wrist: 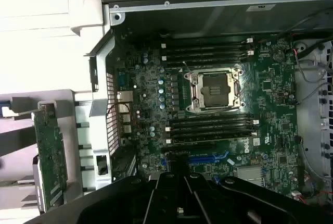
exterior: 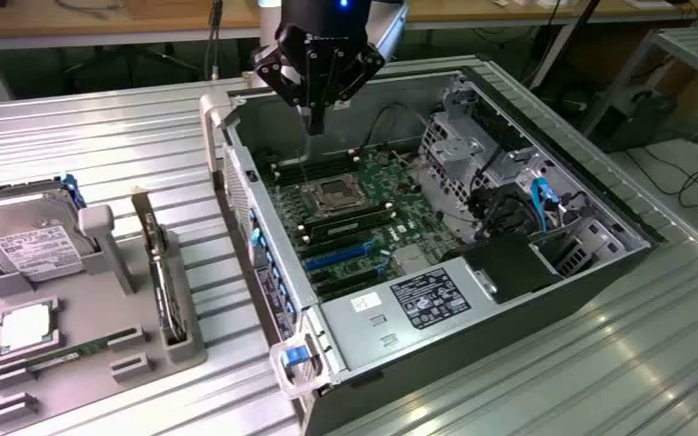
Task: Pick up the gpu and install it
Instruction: 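Reach for the gpu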
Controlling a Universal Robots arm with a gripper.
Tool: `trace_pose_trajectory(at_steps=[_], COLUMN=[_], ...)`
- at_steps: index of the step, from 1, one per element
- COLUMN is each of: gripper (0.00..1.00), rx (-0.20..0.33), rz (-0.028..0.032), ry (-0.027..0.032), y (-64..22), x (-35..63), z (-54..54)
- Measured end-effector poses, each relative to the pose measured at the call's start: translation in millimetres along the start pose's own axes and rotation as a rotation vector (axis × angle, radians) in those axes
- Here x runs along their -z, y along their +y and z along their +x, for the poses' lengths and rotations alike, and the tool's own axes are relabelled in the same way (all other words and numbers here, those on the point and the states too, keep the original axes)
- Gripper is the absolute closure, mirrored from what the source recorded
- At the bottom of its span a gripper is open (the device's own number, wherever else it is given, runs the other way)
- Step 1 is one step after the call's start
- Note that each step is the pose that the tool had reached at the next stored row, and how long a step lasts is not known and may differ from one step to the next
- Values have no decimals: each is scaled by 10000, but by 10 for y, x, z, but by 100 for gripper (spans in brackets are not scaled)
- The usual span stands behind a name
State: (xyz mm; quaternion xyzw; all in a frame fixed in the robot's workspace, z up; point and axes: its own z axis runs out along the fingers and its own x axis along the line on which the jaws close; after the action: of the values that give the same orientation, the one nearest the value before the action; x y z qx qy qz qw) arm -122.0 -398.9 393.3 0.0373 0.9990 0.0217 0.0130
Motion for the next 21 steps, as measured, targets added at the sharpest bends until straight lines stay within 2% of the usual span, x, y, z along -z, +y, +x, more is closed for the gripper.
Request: trace_pose_trajectory(at_steps=[21], gripper=[89], rx=[-1], rz=[0], ry=[6], y=[-9], x=[2], z=[104])
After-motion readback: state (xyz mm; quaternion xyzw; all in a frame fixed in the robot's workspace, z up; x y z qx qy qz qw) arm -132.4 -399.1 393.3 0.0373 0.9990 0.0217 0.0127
